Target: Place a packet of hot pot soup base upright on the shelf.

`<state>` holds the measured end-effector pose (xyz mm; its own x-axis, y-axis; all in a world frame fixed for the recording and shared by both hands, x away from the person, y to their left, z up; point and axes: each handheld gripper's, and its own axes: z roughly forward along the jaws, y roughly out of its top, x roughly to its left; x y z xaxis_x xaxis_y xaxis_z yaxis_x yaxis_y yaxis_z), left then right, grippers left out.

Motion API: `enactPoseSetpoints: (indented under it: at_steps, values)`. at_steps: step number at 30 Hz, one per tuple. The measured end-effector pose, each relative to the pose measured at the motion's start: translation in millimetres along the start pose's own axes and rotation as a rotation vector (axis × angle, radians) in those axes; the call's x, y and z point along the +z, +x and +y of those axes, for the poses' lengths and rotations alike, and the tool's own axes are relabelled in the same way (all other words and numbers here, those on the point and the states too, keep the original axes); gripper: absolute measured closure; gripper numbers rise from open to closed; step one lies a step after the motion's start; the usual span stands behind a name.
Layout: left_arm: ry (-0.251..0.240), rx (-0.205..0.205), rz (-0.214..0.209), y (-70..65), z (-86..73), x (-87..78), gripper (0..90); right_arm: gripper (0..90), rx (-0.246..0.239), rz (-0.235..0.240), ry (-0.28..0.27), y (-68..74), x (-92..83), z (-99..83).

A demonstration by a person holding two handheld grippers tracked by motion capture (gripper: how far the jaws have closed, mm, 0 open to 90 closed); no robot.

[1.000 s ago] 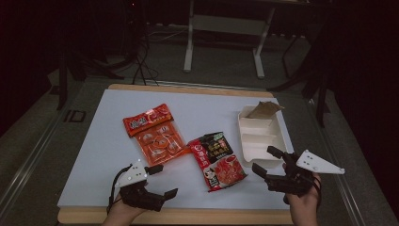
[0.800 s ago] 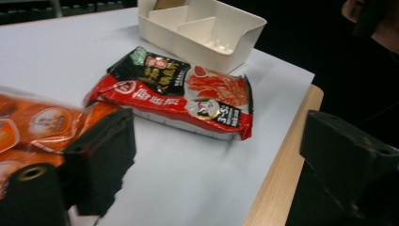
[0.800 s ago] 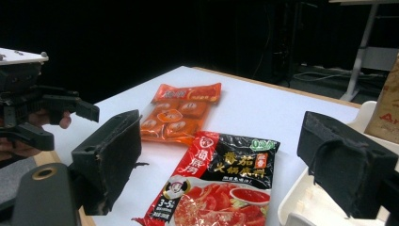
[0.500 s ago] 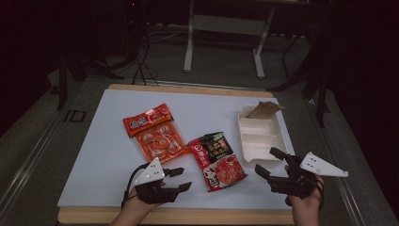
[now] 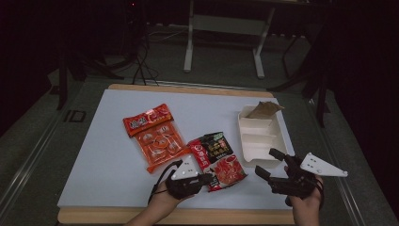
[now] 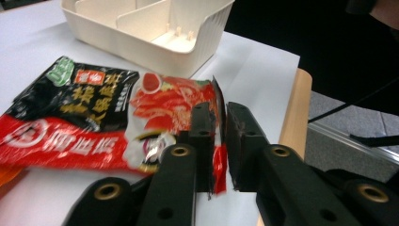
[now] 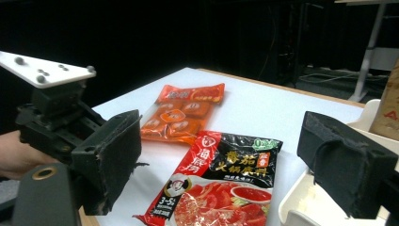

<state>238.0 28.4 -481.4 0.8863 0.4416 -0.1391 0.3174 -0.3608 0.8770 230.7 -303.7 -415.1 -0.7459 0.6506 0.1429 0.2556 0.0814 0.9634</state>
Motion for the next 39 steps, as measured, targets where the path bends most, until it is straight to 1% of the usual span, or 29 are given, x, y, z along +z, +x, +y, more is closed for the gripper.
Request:
enactPoseSetpoints:
  at_steps: [1, 2, 3, 4, 6, 8, 9, 11, 12, 14, 17, 18, 20, 22, 24, 25, 27, 28, 29, 31, 33, 35, 36, 37, 39]
  values:
    - [0.003, 0.009, -0.001, -1.6, 2.1, 5.3, 86.4, 14.0, 0.002, 0.000, 0.003, -0.3, 0.2, -0.1]
    - [0.003, 0.009, -0.001, -1.6, 2.1, 5.3, 89.5, 14.0, 0.000, -0.002, 0.004, -0.6, 0.4, -0.3]
    - [0.028, 0.035, -0.007, -4.1, 6.9, 15.9, 89.6, 14.0, 0.000, -0.001, 0.003, -0.9, 0.5, -0.6]
    - [0.038, 0.046, -0.006, -5.6, 10.0, 22.7, 89.7, 14.0, 0.000, 0.000, 0.002, -1.1, 0.5, -0.7]
    - [0.062, 0.050, 0.002, -7.1, 15.2, 32.7, 90.0, 14.0, -0.003, -0.001, 0.004, -1.6, 0.5, -0.9]
    - [0.092, 0.061, -0.005, -8.2, 21.3, 44.5, 90.0, 14.0, -0.003, -0.003, 0.003, -2.7, -0.1, -0.8]
    - [0.095, 0.071, -0.001, -9.2, 24.2, 49.7, 90.0, 14.0, 0.001, -0.002, 0.004, -3.5, -0.5, -0.8]
    - [0.095, 0.071, -0.001, -9.2, 24.2, 49.7, 90.0, 14.0, -0.001, -0.006, 0.001, -4.3, -1.1, -0.9]
    - [0.115, 0.080, -0.009, -11.4, 33.6, 64.0, 90.0, 14.0, -0.001, -0.006, 0.001, -4.3, -1.1, -0.9]
    - [0.130, 0.080, -0.024, -12.3, 40.6, 74.6, 90.0, 14.5, -0.006, -0.015, 0.000, -6.2, -3.2, -1.0]
    - [0.146, 0.096, -0.026, -13.9, 49.7, 90.0, 90.0, 14.5, -0.004, -0.019, -0.006, -7.2, -5.4, -0.8]
    - [0.151, 0.101, -0.032, -14.2, 52.0, 95.2, 90.0, 14.5, -0.006, -0.022, -0.008, -7.9, -6.3, -0.5]
    - [0.161, 0.128, -0.039, -15.0, 55.2, 105.2, 90.0, 14.5, -0.005, -0.028, -0.018, -8.5, -8.3, 0.2]
    - [0.173, 0.139, -0.052, -13.9, 57.5, 114.2, 90.0, 14.5, -0.007, -0.039, -0.027, -9.5, -11.3, 1.2]
    - [0.189, 0.151, -0.055, -12.1, 59.6, 123.4, 90.0, 14.5, -0.004, -0.045, -0.036, -10.8, -14.4, 1.8]
    - [0.194, 0.162, -0.050, -11.5, 60.2, 127.4, 90.0, 14.5, 0.003, -0.050, -0.042, -11.9, -16.4, 1.8]
    - [0.217, 0.166, -0.040, -8.7, 61.3, 135.3, 90.0, 14.5, 0.011, -0.052, -0.053, -13.8, -18.9, 2.1]
    - [0.217, 0.166, -0.040, -8.7, 61.3, 135.3, 90.0, 14.5, 0.011, -0.052, -0.053, -13.8, -18.9, 2.1]
    - [0.241, 0.156, -0.034, -5.3, 61.6, 142.5, 90.0, 14.5, 0.022, -0.055, -0.063, -15.7, -20.7, 2.5]
    - [0.265, 0.142, -0.012, -2.7, 60.8, 148.6, 90.0, 14.5, 0.026, -0.052, -0.067, -16.4, -21.4, 2.7]
    - [0.296, 0.132, 0.002, -1.0, 59.9, 153.8, 90.0, 14.5, 0.028, -0.048, -0.066, -16.2, -21.1, 2.3]
    - [0.327, 0.150, 0.020, -1.9, 58.7, 158.6, 90.0, 14.5, 0.028, -0.044, -0.060, -15.7, -19.8, 1.5]
    - [0.335, 0.157, 0.035, -2.0, 58.2, 160.2, 90.0, 14.5, 0.028, -0.039, -0.058, -15.5, -18.7, 1.0]
    - [0.342, 0.160, 0.041, -1.8, 58.0, 161.8, 90.0, 14.5, 0.025, -0.037, -0.054, -15.2, -17.8, 0.6]
    - [0.345, 0.173, 0.035, -1.4, 57.9, 164.1, 90.0, 14.5, 0.026, -0.030, -0.046, -14.4, -16.2, 0.0]
